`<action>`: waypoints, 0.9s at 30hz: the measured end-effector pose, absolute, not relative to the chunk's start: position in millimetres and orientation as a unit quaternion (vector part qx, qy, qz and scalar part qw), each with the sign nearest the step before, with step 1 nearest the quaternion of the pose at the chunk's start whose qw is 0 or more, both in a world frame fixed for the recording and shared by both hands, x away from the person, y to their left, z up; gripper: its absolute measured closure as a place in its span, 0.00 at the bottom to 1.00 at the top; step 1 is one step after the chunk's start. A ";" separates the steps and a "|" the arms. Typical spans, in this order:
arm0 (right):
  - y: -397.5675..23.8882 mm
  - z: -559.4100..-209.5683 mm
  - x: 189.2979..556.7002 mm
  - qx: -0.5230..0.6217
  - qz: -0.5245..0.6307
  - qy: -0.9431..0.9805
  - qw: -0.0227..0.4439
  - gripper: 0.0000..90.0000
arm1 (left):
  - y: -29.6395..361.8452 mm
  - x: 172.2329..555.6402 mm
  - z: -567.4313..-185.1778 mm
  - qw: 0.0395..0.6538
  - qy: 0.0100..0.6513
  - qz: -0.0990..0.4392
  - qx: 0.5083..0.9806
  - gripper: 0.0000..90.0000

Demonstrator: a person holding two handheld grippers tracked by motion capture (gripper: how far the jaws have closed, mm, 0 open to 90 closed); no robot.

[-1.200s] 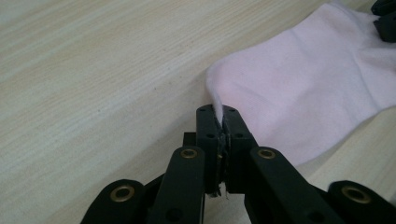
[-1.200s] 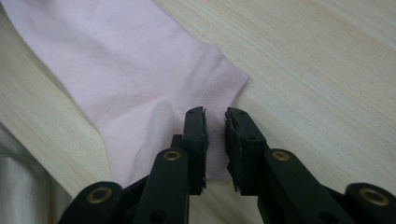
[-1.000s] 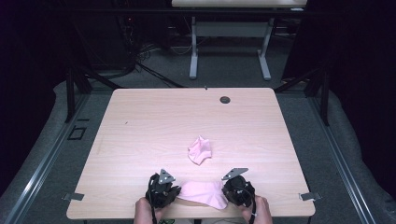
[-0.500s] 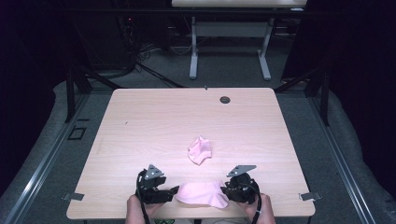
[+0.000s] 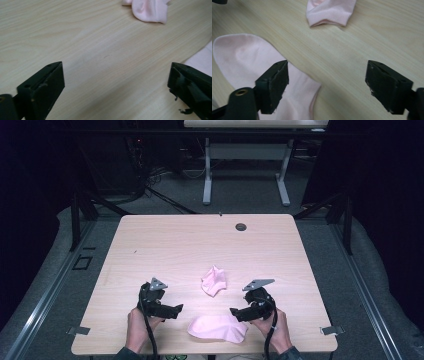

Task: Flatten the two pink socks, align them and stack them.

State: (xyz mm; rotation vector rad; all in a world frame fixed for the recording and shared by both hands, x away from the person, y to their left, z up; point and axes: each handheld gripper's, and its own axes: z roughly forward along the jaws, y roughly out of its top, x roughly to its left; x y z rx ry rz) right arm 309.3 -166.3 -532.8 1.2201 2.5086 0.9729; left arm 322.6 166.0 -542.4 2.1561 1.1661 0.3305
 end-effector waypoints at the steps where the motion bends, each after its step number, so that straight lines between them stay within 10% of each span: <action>1: -165.1 -531.9 314.2 0.407 0.327 0.848 0.095 0.16 | 164.9 324.7 -542.1 0.327 0.444 0.129 0.824 0.00; 6: -159.5 -528.9 335.3 0.409 0.325 0.848 0.089 0.07 | 161.9 333.4 -540.7 0.323 0.440 0.128 0.828 0.00; 27: -117.0 -554.9 408.0 0.455 0.311 0.831 0.077 0.57 | 164.3 349.3 -548.8 0.313 0.449 0.121 0.828 0.01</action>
